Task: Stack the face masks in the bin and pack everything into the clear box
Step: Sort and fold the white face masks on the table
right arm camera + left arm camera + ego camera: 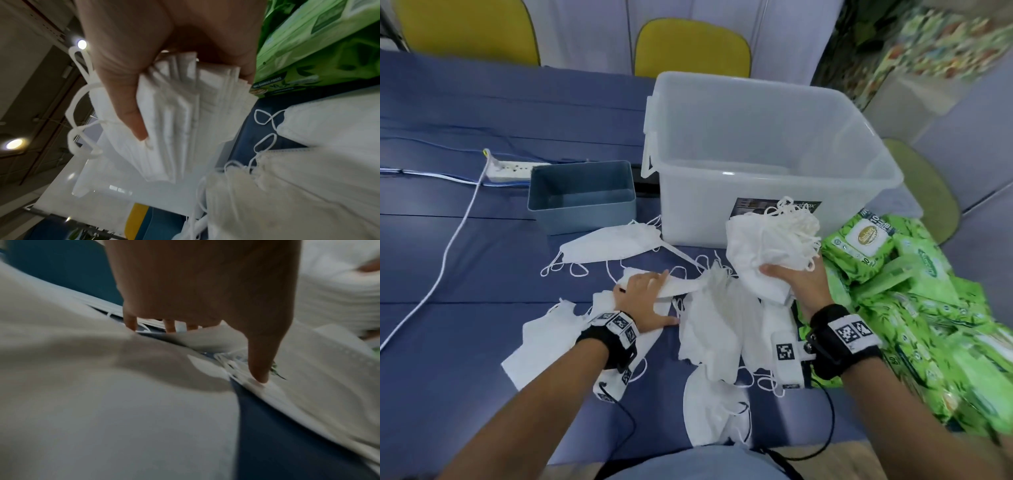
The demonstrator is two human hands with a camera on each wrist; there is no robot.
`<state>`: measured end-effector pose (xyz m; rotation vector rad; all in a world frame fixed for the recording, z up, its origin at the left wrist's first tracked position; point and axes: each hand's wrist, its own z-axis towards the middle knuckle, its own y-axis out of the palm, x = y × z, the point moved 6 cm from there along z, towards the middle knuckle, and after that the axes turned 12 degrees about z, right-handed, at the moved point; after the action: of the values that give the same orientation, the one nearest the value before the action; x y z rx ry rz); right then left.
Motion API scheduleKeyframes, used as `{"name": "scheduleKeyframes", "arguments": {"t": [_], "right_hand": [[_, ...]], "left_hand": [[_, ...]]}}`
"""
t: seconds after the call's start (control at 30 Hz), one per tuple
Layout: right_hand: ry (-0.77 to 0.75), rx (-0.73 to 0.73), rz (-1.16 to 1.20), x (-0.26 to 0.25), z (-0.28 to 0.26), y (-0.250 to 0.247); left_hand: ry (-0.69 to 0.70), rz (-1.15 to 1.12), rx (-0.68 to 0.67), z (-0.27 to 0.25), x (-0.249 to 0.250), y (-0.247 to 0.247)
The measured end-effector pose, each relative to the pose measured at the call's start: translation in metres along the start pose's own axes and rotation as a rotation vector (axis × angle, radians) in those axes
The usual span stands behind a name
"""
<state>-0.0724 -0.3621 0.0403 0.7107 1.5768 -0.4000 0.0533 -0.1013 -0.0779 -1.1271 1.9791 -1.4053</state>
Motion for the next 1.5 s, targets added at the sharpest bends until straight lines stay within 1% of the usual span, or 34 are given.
{"name": "scheduleKeyframes", "arguments": {"t": [0.07, 0.13, 0.17, 0.23, 0.3, 0.33, 0.4, 0.43, 0.5, 0.57, 0.6, 0.63, 0.7, 0.8, 0.87, 0.93, 1.03, 1.1, 1.17, 1.2, 1.23, 1.3, 1.37, 1.4, 1.43, 1.5], "right_hand": [[0.016, -0.002, -0.019, 0.005, 0.003, 0.004], [0.037, -0.008, -0.029, 0.011, 0.006, 0.005], [0.047, -0.010, -0.032, 0.012, 0.007, 0.006], [0.055, -0.008, -0.036, 0.016, 0.010, 0.007], [0.058, -0.008, -0.045, 0.018, 0.010, 0.009], [0.059, -0.013, -0.051, 0.019, 0.010, 0.011], [0.056, -0.036, -0.072, 0.021, 0.009, 0.017], [0.055, -0.047, -0.082, 0.021, 0.009, 0.019], [0.058, -0.066, -0.082, 0.022, 0.008, 0.025], [0.041, -0.089, -0.070, 0.020, 0.005, 0.033], [0.026, -0.100, -0.067, 0.019, 0.004, 0.036], [0.011, -0.115, -0.072, 0.017, 0.003, 0.040], [-0.006, -0.174, -0.097, 0.014, 0.003, 0.048], [0.016, -0.239, -0.154, 0.015, 0.002, 0.056], [-0.004, -0.245, -0.167, 0.007, 0.001, 0.060], [-0.053, -0.258, -0.203, -0.010, 0.003, 0.066], [-0.134, -0.310, -0.255, -0.030, 0.005, 0.079], [-0.157, -0.308, -0.293, -0.030, 0.011, 0.083], [-0.161, -0.316, -0.311, -0.025, 0.017, 0.088], [-0.162, -0.334, -0.357, -0.022, 0.019, 0.092], [-0.161, -0.342, -0.397, -0.020, 0.020, 0.096], [-0.184, -0.340, -0.453, -0.020, 0.019, 0.104], [-0.235, -0.352, -0.509, -0.023, 0.015, 0.113], [-0.280, -0.360, -0.557, -0.025, 0.012, 0.118], [-0.326, -0.373, -0.603, -0.026, 0.010, 0.123], [-0.395, -0.402, -0.725, -0.027, 0.005, 0.132]], "left_hand": [[0.157, 0.060, -0.012, -0.012, 0.028, 0.004], [0.275, 0.077, -0.064, -0.021, 0.049, 0.009], [0.314, 0.057, -0.082, -0.023, 0.054, 0.010], [0.375, -0.019, -0.074, -0.021, 0.058, 0.007], [0.410, -0.117, -0.068, -0.019, 0.053, -0.003], [0.402, -0.164, -0.079, -0.016, 0.046, -0.008], [0.337, -0.284, -0.090, -0.011, 0.025, -0.021], [0.291, -0.350, -0.058, -0.005, 0.012, -0.027], [0.150, -0.424, 0.060, 0.009, -0.020, -0.043], [-0.046, -0.357, 0.161, 0.020, -0.049, -0.057], [-0.137, -0.283, 0.176, 0.023, -0.061, -0.061], [-0.199, -0.201, 0.170, 0.027, -0.069, -0.063], [-0.239, -0.084, 0.104, 0.036, -0.080, -0.062], [-0.235, 0.001, 0.000, 0.048, -0.089, -0.049], [-0.229, 0.035, -0.047, 0.053, -0.090, -0.039], [-0.224, 0.033, -0.030, 0.053, -0.085, -0.031], [-0.200, -0.021, 0.058, 0.041, -0.070, -0.027], [-0.155, -0.021, 0.075, 0.029, -0.061, -0.025], [-0.085, 0.011, 0.085, 0.013, -0.052, -0.021], [-0.045, 0.013, 0.092, 0.006, -0.049, -0.019], [-0.005, -0.002, 0.092, -0.001, -0.047, -0.017], [0.062, -0.039, 0.043, -0.013, -0.045, -0.018], [0.088, -0.097, -0.008, -0.022, -0.044, -0.025], [0.087, -0.159, 0.007, -0.026, -0.044, -0.034], [0.089, -0.230, 0.052, -0.030, -0.044, -0.046], [0.120, -0.317, 0.194, -0.038, -0.041, -0.075]]}}
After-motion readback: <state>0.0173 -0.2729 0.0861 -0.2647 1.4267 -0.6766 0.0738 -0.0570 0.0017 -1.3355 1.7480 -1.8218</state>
